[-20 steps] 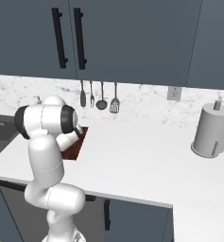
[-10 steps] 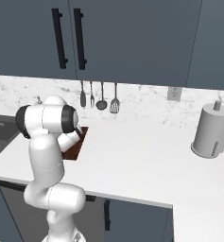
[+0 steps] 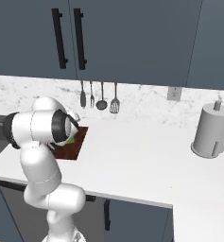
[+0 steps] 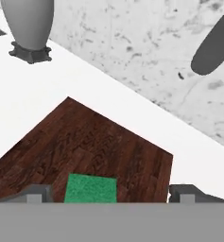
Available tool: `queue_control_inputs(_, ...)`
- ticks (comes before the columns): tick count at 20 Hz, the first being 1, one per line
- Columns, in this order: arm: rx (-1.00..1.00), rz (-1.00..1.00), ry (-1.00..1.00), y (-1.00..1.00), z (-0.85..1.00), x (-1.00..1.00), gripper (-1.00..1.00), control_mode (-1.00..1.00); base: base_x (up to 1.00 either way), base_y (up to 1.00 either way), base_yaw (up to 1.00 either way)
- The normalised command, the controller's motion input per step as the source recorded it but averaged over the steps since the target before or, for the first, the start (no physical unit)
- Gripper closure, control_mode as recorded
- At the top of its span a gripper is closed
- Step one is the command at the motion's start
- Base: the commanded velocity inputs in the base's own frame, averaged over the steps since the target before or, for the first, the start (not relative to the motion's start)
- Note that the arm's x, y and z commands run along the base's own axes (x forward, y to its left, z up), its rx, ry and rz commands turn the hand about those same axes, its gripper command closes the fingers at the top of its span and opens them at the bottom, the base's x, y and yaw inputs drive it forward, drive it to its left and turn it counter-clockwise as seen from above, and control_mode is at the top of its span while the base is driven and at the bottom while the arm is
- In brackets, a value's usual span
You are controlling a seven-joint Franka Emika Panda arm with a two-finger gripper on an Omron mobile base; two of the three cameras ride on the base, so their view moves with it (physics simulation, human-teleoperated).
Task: Pick up the sponge from the counter and clean the cutting board by briefly scrubbing or pressing down on the cutting board. Once finished, release the sponge.
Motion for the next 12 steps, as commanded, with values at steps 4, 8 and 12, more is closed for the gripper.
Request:
queue_control_inputs(4, 0.0, 0.04, -0.15, 0.0, 0.74, -0.52, -1.0, -1.0, 0.0, 0.0, 0.0)
queue_control_inputs(8, 0.0, 0.02, -0.14, 0.0, 0.13, -1.0, -1.0, -1.0, 0.0, 0.0, 0.0)
queue_control_inputs(12, 0.0, 0.01, -0.09, 0.0, 0.31, -1.0, -1.0, -1.0, 0.0, 0.0, 0.0)
